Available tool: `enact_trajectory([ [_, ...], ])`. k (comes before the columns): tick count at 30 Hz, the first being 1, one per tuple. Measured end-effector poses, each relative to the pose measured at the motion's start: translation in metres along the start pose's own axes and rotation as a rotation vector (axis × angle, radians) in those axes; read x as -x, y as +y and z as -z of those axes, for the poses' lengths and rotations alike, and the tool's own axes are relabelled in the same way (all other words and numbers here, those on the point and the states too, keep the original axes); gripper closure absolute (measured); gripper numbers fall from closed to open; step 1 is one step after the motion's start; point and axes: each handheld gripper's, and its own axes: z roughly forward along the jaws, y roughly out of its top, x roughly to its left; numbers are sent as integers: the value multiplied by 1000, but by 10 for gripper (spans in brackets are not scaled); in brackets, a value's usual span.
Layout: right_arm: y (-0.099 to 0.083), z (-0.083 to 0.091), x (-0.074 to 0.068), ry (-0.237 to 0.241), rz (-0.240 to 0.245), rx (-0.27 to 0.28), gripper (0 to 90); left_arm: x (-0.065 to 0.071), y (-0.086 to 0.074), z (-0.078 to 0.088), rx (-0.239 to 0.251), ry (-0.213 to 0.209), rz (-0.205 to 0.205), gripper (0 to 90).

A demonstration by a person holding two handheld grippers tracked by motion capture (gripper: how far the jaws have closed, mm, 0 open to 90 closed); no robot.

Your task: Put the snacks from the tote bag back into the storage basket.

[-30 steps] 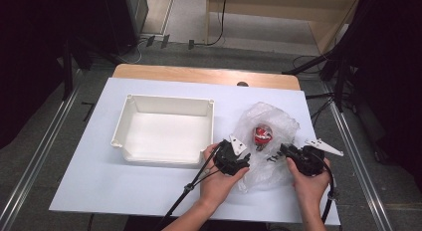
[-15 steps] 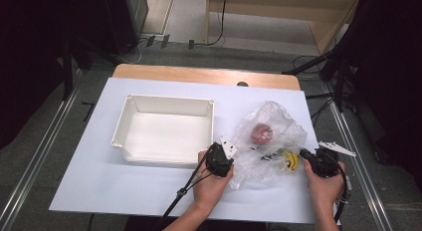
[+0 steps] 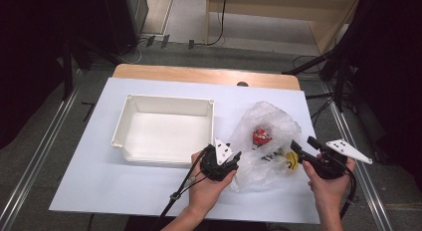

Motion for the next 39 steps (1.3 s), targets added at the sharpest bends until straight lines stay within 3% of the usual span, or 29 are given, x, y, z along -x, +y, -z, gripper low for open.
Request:
enact_trajectory([
  [3, 6, -13, -12, 31, 58, -32, 270, -2, -4, 6, 5, -13, -9, 546],
  [5, 7, -26, -17, 19, 97, -71, 293, -3, -9, 9, 9, -19, -13, 545],
  [7, 6, -38, -19, -4, 102, -105, 434, -4, -14, 13, 5, -22, -18, 544],
  [10, 4, -53, -17, 2, 107, -169, 687, -7, -18, 18, 4, -25, -16, 545],
  [12, 5, -58, -17, 11, 103, -174, 823, -8, -22, 22, 9, -32, -17, 550],
  [14, 9, -63, -15, 22, 97, -157, 888, -7, -25, 25, 4, -39, -22, 562],
  [20, 27, -89, -11, 21, 113, -154, 900, -5, -37, 24, -33, -55, -51, 630],
  [25, 38, -112, -6, 46, 97, -196, 900, -9, -44, 23, -66, -62, -57, 680],
  [30, 35, -139, 8, 80, 21, -251, 900, -13, -49, 23, -97, -72, -63, 733],
  [35, 15, -160, 29, 36, -74, -329, 900, -16, -50, 23, -109, -88, -50, 807],
  [39, 6, -170, 32, -19, -56, -369, 900, -15, -50, 22, -120, -101, -58, 896],
])
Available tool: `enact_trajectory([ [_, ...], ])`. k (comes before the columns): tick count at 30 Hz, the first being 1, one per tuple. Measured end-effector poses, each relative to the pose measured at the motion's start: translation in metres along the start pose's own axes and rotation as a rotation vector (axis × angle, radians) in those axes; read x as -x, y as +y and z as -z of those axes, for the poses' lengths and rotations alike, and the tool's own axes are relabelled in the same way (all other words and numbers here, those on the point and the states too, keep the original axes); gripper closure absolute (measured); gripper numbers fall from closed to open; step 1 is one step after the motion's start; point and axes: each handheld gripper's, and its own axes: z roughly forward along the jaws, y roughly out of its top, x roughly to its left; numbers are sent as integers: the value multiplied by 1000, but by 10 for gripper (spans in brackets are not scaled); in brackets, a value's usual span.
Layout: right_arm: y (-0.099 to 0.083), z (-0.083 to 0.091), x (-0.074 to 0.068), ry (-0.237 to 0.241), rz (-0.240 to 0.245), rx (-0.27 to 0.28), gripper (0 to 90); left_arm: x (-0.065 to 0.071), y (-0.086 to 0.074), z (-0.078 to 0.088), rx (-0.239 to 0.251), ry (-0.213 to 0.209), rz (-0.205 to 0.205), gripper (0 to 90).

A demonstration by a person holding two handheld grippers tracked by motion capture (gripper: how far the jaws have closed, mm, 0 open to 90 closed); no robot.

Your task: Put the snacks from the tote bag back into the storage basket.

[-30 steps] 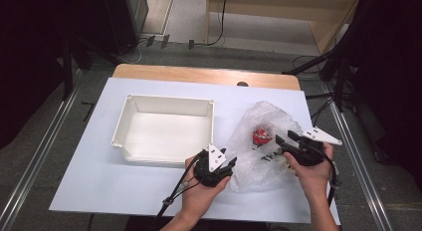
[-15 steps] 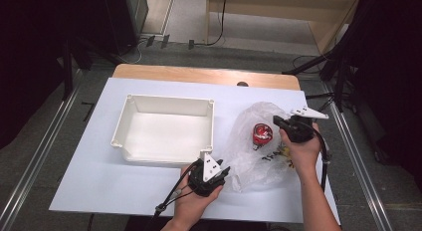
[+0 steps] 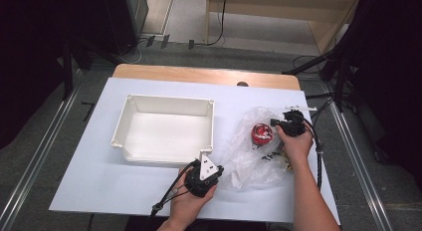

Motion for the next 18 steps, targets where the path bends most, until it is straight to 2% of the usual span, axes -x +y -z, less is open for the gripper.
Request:
enact_trajectory([
  [2, 1, -2, 1, -17, -7, 15, 900, -1, 0, -1, -11, 1, 11, 900],
  [4, 3, -4, 5, -57, -30, 30, 900, -1, 0, -1, -20, 1, 8, 900],
  [7, 5, -6, 11, -56, -73, 49, 900, 1, 1, -3, -29, -3, -6, 900],
  [10, 4, -7, 11, -89, -61, 63, 899, -3, 0, -2, -25, -21, 20, 900],
  [12, 4, -5, 12, -95, -70, 62, 848, -4, 0, 0, -7, -32, 28, 900],
  [14, 4, -1, 12, -61, -90, 63, 754, -5, -1, 3, 22, -31, 36, 858],
  [17, 3, 11, 10, -22, -72, 93, 618, -4, -4, 8, 67, -11, 38, 806],
  [18, 3, 16, 8, -27, -63, 102, 560, -4, -5, 9, 72, -7, 37, 785],
])
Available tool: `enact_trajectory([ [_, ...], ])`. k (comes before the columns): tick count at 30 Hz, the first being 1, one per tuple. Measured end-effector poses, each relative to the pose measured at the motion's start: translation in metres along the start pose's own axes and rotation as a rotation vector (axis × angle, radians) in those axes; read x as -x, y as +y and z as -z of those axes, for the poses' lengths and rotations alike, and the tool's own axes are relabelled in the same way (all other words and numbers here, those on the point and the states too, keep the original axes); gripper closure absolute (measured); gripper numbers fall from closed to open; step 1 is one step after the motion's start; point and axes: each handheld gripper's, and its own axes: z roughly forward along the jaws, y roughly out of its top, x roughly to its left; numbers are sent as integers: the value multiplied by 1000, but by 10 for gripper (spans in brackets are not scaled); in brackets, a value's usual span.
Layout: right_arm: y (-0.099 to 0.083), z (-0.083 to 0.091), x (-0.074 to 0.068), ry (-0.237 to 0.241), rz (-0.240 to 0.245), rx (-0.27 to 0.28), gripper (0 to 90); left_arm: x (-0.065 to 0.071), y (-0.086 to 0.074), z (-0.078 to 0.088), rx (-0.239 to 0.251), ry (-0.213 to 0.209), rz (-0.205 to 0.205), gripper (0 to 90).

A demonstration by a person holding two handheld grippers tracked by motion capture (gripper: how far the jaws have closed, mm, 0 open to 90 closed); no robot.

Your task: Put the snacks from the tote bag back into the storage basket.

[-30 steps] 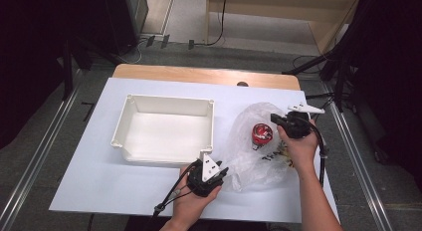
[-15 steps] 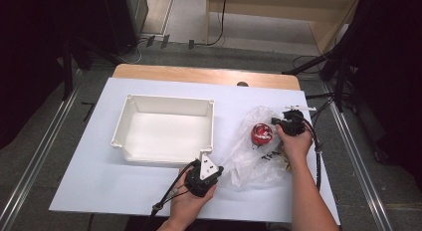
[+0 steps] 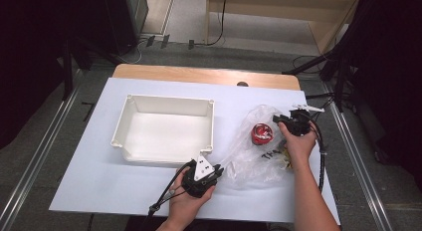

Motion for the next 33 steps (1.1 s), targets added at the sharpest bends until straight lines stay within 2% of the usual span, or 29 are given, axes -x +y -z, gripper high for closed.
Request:
enact_trajectory([
  [2, 0, 13, -4, -21, 20, 33, 511, -1, 0, 2, -2, 6, 2, 739],
  [4, 0, 27, -7, -12, 23, 59, 461, -3, -1, 3, 3, 1, 12, 709],
  [9, -6, 57, -15, 18, 49, 110, 402, -10, -4, 12, 18, -22, 20, 661],
  [12, -12, 71, -19, 18, 59, 142, 376, -14, -5, 17, 23, -41, 7, 640],
  [17, -26, 93, -24, 25, 55, 192, 344, -26, -11, 29, 42, -60, 33, 605],
  [19, -31, 100, -27, 42, 56, 205, 344, -31, -13, 35, 46, -71, 45, 584],
  [21, -35, 105, -29, 40, 58, 216, 348, -37, -16, 43, 62, -88, 59, 565],
  [25, -45, 112, -30, 69, 51, 241, 367, -46, -22, 55, 74, -98, 61, 546],
  [27, -48, 111, -31, 72, 70, 222, 376, -51, -24, 60, 90, -103, 73, 543],
  [28, -49, 112, -32, 72, 73, 220, 401, -54, -25, 63, 87, -100, 73, 542],
  [30, -52, 113, -35, 112, 66, 230, 455, -59, -26, 66, 86, -87, 72, 541],
  [33, -54, 111, -42, 131, 100, 223, 468, -67, -28, 72, 91, -70, 96, 542],
])
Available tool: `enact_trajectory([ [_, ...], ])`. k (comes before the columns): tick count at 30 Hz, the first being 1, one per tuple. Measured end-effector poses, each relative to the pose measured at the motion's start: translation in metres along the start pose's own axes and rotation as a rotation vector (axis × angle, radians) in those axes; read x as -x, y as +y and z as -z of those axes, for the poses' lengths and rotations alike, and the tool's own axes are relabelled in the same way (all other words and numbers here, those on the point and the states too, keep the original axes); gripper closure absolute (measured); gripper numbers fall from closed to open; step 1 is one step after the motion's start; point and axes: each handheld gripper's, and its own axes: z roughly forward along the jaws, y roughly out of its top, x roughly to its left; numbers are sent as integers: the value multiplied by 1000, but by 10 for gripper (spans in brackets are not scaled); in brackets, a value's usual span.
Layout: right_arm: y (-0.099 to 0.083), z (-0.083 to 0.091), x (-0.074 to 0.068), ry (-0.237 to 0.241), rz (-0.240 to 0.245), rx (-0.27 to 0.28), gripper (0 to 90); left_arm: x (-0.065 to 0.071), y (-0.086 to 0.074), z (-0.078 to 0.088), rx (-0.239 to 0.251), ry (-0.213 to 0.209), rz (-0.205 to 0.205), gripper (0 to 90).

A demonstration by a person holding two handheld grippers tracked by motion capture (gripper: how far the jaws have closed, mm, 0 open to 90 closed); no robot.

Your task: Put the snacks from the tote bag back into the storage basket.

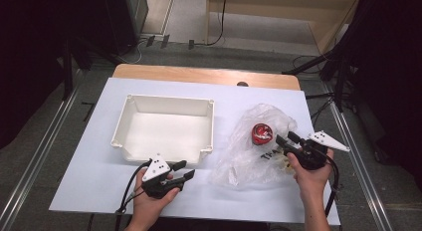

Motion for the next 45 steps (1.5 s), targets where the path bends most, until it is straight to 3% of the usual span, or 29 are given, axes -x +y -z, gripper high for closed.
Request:
enact_trajectory([
  [4, 1, -7, -10, 20, 18, -9, 450, -9, 0, 6, 8, 22, 0, 540],
  [7, 0, -13, -14, 17, 28, -29, 386, -16, -1, 11, 12, 27, 5, 536],
  [12, -1, -22, -18, 17, 26, -63, 282, -27, 0, 21, 14, 46, -3, 520],
  [19, -6, -32, -20, 12, 39, -114, 207, -43, -1, 35, 24, 71, 22, 507],
  [25, -15, -42, -22, -13, 64, -160, 198, -48, -1, 37, 25, 73, 33, 507],
  [28, -18, -46, -22, -7, 50, -182, 201, -50, -1, 38, 21, 80, 34, 508],
  [36, -35, -57, -16, -93, 79, -323, 235, -54, -2, 39, 20, 89, 41, 508],
  [43, -36, -48, -12, -151, 78, -359, 287, -57, -2, 41, 25, 102, 50, 508],
  [45, -36, -44, -10, -145, 81, -365, 270, -58, -1, 43, 26, 105, 48, 509],
])
